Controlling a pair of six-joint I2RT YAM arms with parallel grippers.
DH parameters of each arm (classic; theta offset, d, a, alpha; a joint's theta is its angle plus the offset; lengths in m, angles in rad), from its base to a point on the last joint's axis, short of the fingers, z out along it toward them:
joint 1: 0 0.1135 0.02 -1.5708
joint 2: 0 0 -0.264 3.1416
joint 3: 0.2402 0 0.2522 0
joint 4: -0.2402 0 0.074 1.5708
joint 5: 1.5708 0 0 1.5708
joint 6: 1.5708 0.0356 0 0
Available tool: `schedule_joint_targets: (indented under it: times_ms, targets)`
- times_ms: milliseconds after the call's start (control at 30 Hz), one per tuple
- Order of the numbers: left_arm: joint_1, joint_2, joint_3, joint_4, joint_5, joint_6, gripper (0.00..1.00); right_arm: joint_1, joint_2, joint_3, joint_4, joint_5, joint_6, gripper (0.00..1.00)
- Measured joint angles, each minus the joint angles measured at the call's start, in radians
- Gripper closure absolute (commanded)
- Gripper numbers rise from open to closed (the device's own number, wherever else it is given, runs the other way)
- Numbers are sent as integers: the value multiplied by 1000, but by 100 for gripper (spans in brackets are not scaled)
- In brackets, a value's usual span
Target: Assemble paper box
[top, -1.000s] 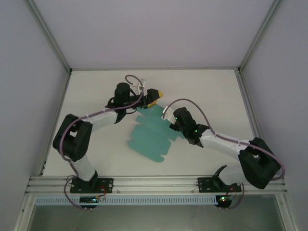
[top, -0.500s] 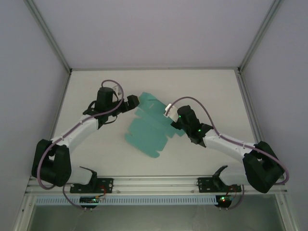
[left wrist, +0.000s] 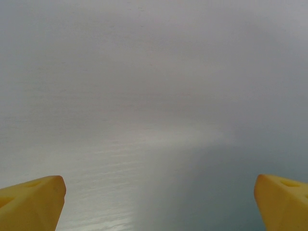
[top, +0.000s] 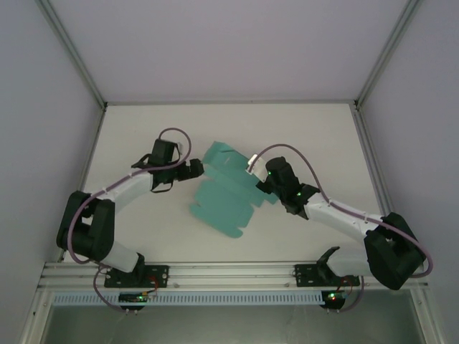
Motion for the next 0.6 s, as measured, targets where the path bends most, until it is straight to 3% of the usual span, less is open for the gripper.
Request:
schedule_joint_targets:
  times_ms: [267,600]
  targets:
    - [-55,-40,-62,124,141,35,0,-2,0,0,4,6,11,100]
    - [-97,22,-94,231,165,46,3,1,5,0,35,-13,28,100]
